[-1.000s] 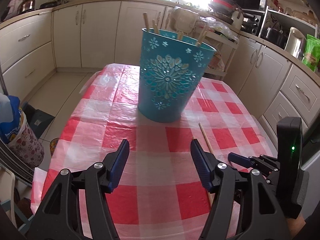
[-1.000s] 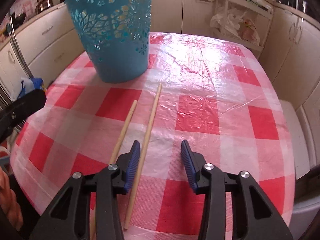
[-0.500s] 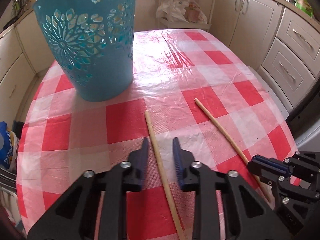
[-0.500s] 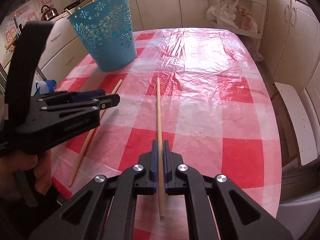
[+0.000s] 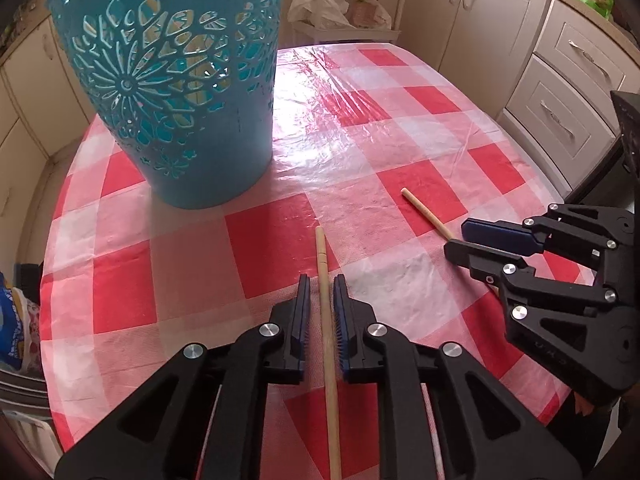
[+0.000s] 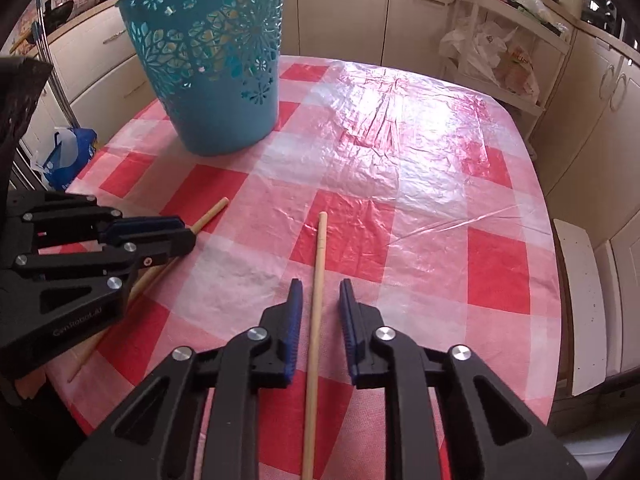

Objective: Organize utensils
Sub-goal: 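Close the left tool on a stick while the right tool grasps the other stick, then lift the stick over the teal bin and open the left tool while right holds its stick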

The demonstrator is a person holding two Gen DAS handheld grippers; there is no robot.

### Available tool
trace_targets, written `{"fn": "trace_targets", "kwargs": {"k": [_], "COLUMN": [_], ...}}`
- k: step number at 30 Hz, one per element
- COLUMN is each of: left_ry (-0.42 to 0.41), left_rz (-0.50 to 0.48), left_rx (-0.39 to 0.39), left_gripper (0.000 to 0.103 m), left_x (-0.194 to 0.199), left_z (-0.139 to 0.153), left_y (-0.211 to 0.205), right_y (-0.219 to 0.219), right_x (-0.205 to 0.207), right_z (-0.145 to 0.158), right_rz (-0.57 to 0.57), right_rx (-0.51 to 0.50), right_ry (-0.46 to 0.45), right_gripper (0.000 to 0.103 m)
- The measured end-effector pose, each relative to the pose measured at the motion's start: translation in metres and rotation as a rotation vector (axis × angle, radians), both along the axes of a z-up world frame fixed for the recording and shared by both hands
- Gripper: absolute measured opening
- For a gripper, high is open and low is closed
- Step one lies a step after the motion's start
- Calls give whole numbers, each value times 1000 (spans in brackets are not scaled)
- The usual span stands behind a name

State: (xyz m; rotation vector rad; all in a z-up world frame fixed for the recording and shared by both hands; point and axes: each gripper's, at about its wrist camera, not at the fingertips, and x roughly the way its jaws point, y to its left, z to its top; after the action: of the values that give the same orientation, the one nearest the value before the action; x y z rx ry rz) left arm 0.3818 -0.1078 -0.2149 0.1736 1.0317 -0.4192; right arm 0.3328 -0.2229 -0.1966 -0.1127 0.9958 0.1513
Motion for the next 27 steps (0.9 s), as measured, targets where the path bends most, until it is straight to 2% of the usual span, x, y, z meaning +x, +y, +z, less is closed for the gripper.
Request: {"fn": "trace_targets", "kwargs": {"k": [1, 3, 4, 7, 10, 14, 19, 23, 27], "left_ry": [-14, -33, -30, -43, -93, -226, -469, -633, -744], "left_rz": [-9, -24, -36, -45, -19, 13, 62, 116, 166], "left_rx": [22, 45, 35, 22, -43, -176, -374, -467, -516], "left_gripper": [12, 10, 5, 5, 5, 5, 5, 5, 5], "left_x": [-1, -1, -2, -6, -15, -30, -45, -42, -32], "left_z": [0, 0, 0, 2, 12, 49, 112, 159, 194], "left_y": [-4, -9, -10, -6, 9, 41, 83, 102, 114], "right_y": [1, -2, -7, -24, -38, -51, -56, -45, -38], "right_x": [-2, -4, -5, -10, -19, -23, -21, -19, -18], "right_z": [0, 0, 0, 5, 12, 12, 11, 12, 11], "right_rz": [-3, -19, -36, -92, -129, -186, -226, -206, -181], "right_rx": [-9, 24, 76, 258, 421, 508, 516, 468, 436], "right_ry": [-2, -3, 0, -29, -112, -186, -174, -172, -163], "right_gripper": [6, 6, 6, 6, 6, 6, 6, 6, 6]}}
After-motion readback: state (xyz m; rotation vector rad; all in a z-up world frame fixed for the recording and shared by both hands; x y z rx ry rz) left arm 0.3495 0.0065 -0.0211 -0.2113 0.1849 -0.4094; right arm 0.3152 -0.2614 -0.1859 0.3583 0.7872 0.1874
